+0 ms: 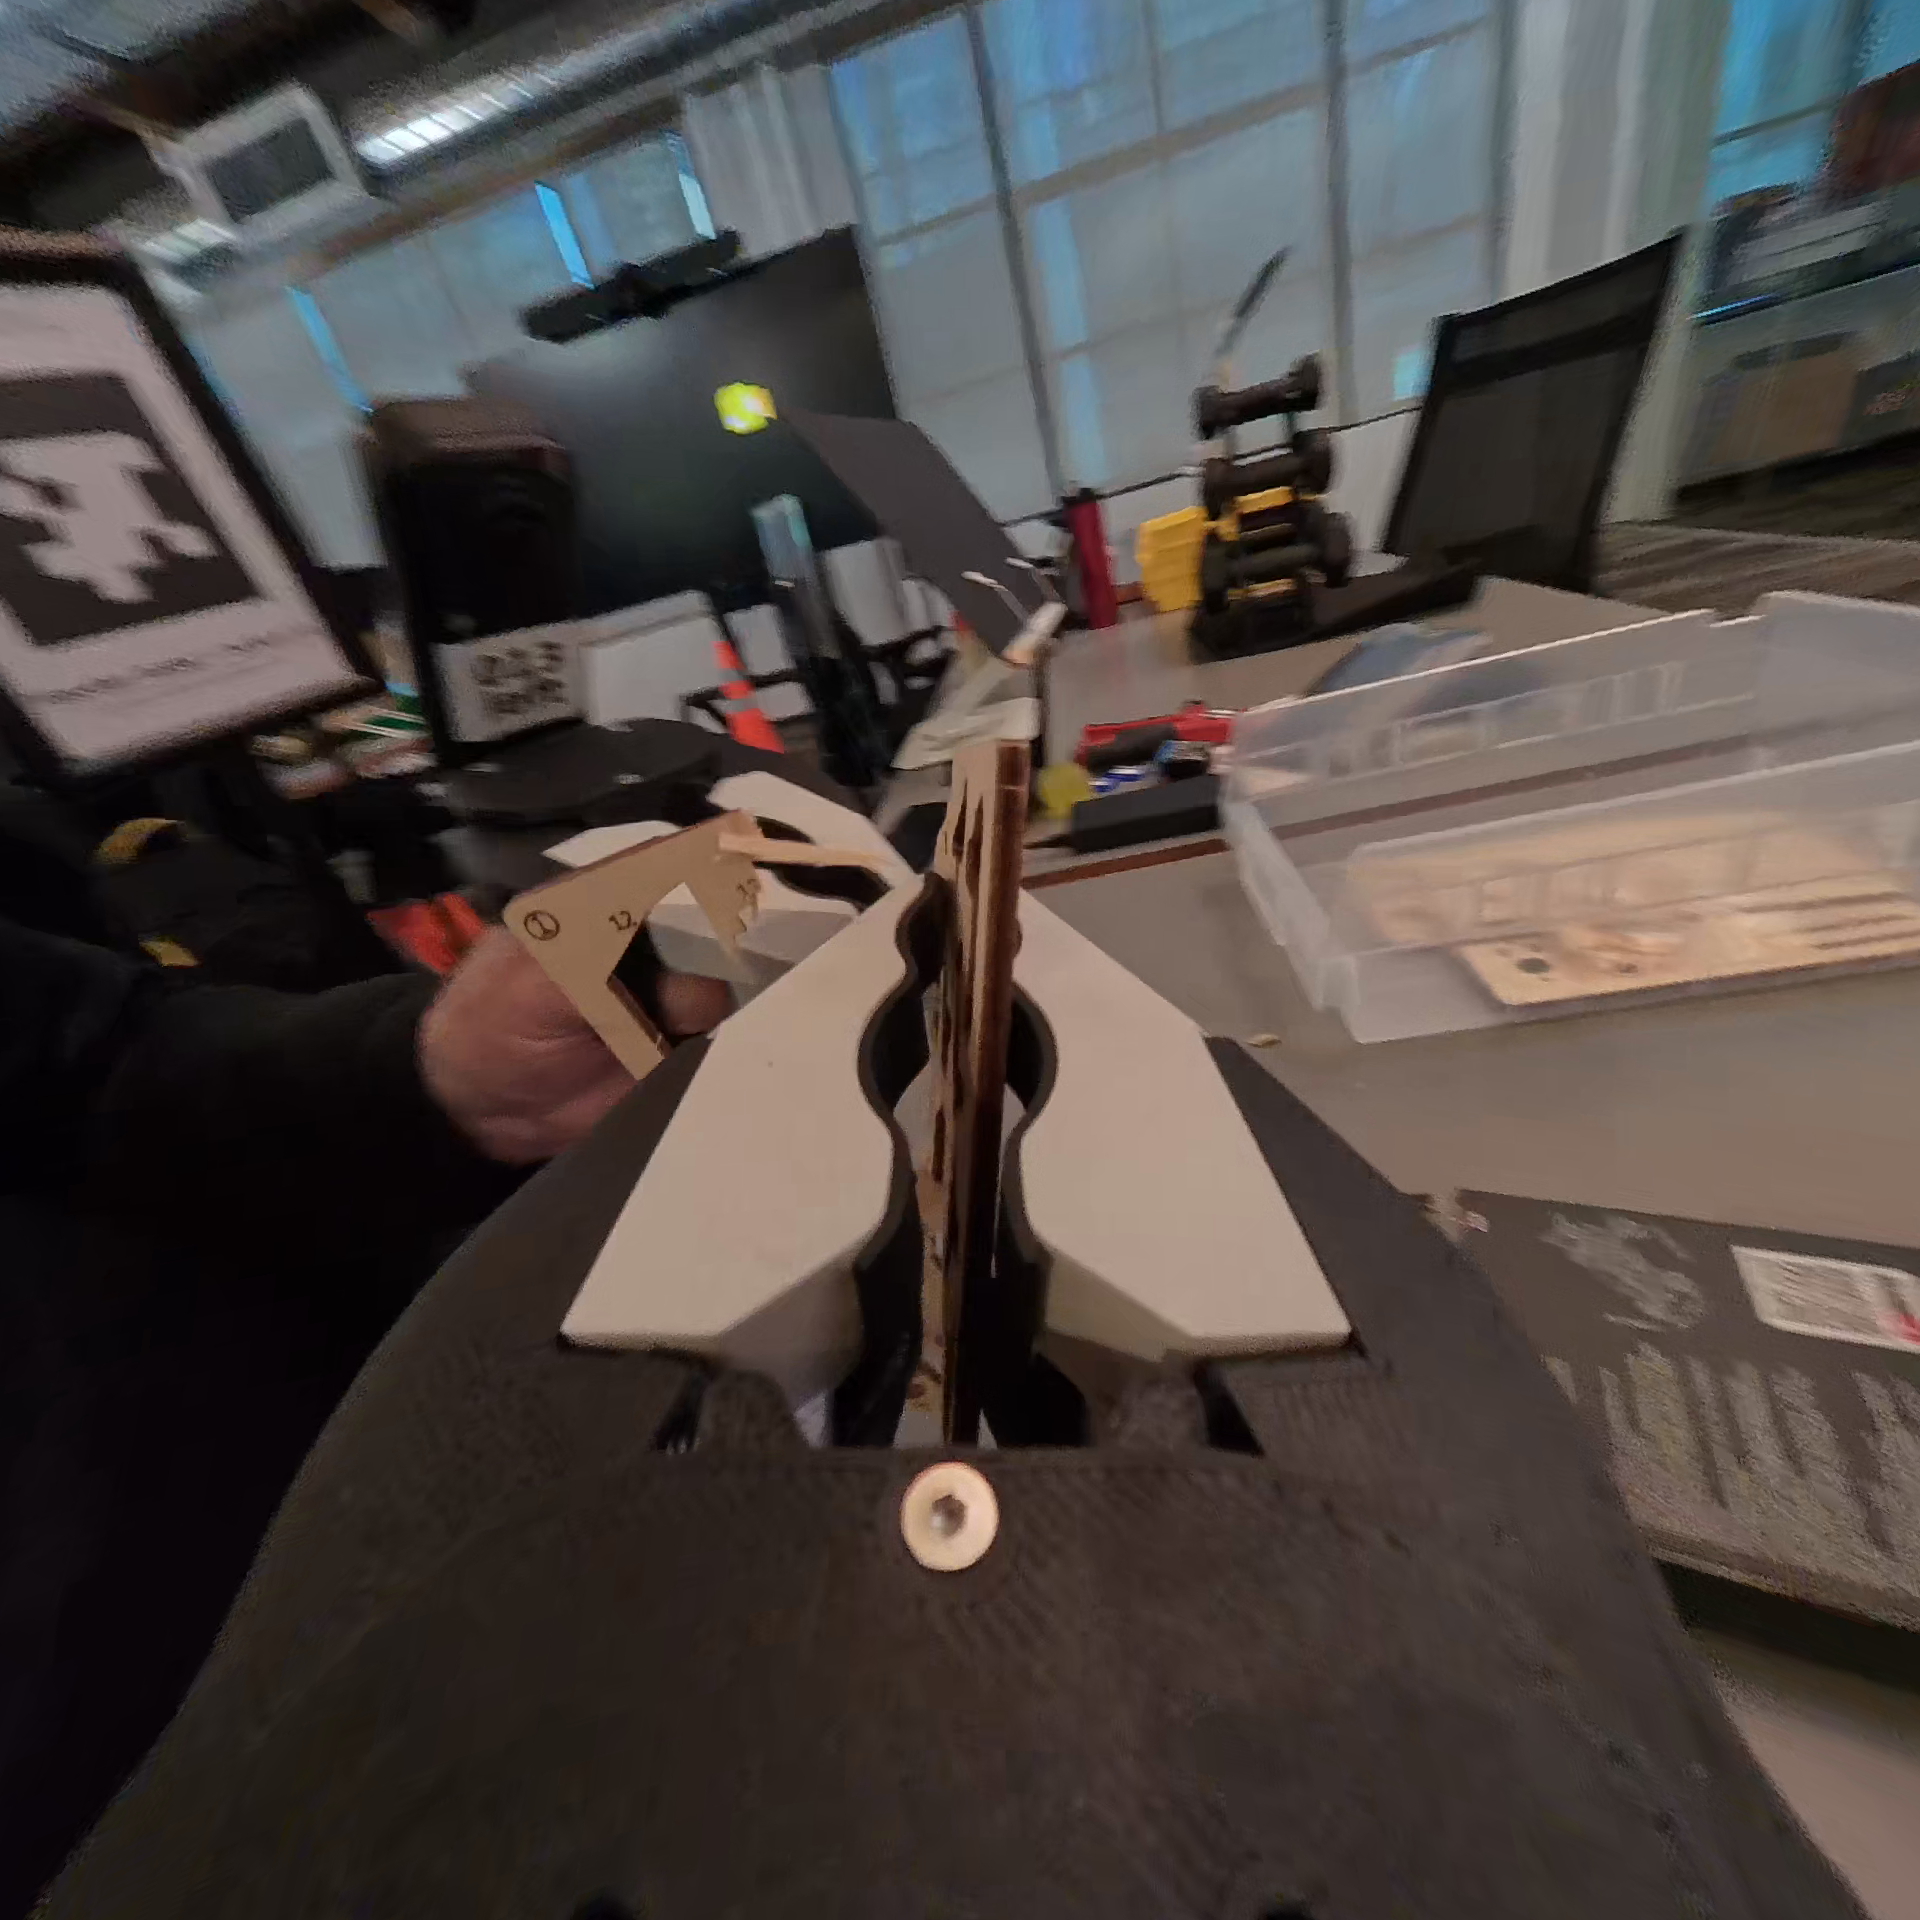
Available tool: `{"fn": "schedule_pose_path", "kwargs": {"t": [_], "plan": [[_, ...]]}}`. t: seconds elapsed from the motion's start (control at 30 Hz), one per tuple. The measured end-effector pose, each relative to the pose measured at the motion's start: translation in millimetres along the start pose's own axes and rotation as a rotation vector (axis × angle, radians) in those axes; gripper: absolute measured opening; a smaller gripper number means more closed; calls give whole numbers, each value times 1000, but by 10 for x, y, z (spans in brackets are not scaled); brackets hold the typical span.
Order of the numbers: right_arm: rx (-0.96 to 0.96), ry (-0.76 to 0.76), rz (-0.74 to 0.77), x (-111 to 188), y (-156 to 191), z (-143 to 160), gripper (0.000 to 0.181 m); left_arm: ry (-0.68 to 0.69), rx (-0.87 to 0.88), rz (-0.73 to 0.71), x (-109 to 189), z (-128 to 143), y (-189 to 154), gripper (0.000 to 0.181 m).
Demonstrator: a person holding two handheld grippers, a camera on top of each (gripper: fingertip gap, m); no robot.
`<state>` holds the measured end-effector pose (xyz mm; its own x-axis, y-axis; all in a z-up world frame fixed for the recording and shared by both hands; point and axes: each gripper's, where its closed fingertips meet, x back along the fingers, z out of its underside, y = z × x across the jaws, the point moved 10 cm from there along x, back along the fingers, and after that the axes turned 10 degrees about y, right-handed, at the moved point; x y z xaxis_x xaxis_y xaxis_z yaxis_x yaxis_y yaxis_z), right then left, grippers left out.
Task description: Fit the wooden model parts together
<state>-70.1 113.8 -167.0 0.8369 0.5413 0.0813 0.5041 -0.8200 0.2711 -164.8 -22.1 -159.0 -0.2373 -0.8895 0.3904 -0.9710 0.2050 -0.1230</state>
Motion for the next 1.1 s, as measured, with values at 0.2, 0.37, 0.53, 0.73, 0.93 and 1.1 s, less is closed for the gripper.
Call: {"fn": "schedule_pose_path", "kwargs": {"t": [0.2, 0.37, 0.53, 0.73, 0.93, 1.1], "plan": [[-91, 25, -109, 134, -96, -75, 31, -19, 59, 100, 120, 19, 109, 2], [76, 135, 53, 291, -10, -269, 34, 38, -93, 10, 226, -25, 105, 2], [309, 260, 218, 259, 292, -587, 39, 164, -247, -59, 221, -87, 14, 3], [517, 625, 307, -77, 446, -419, 22, 332, -400, -141, 165, -139, -158, 2], [433, 575, 281, -117, 384, -301, 18, 378, -416, -178, 161, -83, -157, 2], [401, 548, 313, -119, 316, -225, 16, 355, -389, -235, 75, -17, -142, 2]]}}
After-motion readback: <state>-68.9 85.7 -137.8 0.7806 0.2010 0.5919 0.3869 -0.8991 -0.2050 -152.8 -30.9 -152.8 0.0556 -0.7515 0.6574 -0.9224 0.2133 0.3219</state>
